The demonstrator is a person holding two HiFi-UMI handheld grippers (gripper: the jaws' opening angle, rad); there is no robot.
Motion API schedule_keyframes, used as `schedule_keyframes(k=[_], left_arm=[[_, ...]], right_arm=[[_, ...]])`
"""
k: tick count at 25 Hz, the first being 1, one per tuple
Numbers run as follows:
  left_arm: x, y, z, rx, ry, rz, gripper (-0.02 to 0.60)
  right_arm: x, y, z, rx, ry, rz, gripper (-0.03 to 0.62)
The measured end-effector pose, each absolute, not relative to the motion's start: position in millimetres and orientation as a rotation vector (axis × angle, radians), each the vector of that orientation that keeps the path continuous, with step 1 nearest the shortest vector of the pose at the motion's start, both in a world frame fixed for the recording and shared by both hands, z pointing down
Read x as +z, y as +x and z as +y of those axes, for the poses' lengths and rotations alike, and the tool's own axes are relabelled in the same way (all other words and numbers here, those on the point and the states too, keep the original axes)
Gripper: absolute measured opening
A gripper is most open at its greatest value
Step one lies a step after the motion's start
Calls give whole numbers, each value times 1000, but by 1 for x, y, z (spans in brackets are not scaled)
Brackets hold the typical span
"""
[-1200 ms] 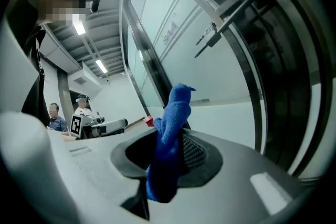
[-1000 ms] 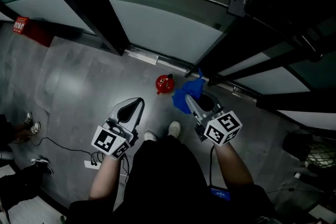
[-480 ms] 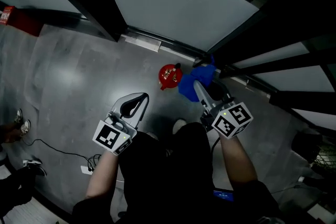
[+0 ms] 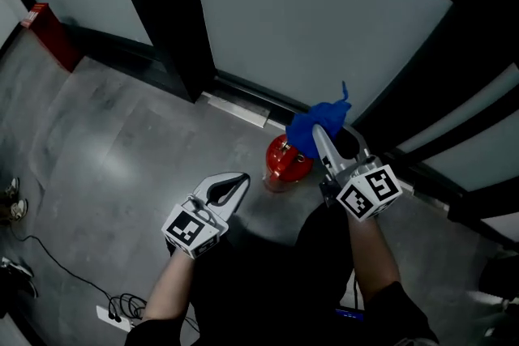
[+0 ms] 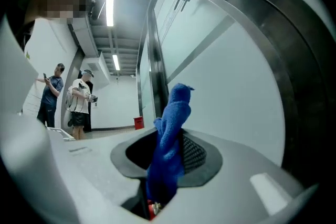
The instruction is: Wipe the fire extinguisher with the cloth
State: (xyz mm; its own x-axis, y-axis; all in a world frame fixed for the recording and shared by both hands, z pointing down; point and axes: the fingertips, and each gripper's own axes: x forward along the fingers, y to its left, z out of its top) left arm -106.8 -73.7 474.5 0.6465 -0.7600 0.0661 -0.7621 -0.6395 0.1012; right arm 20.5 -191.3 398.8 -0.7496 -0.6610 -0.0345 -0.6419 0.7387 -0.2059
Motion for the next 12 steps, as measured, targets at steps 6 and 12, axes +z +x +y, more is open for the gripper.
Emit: schedule_keyframes(k=[6, 12], left_arm=[[485, -101, -52, 34, 2673, -1213, 8], [506, -99, -54, 6, 2602, -1224, 8]], right_arm=[[427, 21, -201, -347, -1154, 2852, 105], [451, 1, -192, -438, -1074, 2899, 104]])
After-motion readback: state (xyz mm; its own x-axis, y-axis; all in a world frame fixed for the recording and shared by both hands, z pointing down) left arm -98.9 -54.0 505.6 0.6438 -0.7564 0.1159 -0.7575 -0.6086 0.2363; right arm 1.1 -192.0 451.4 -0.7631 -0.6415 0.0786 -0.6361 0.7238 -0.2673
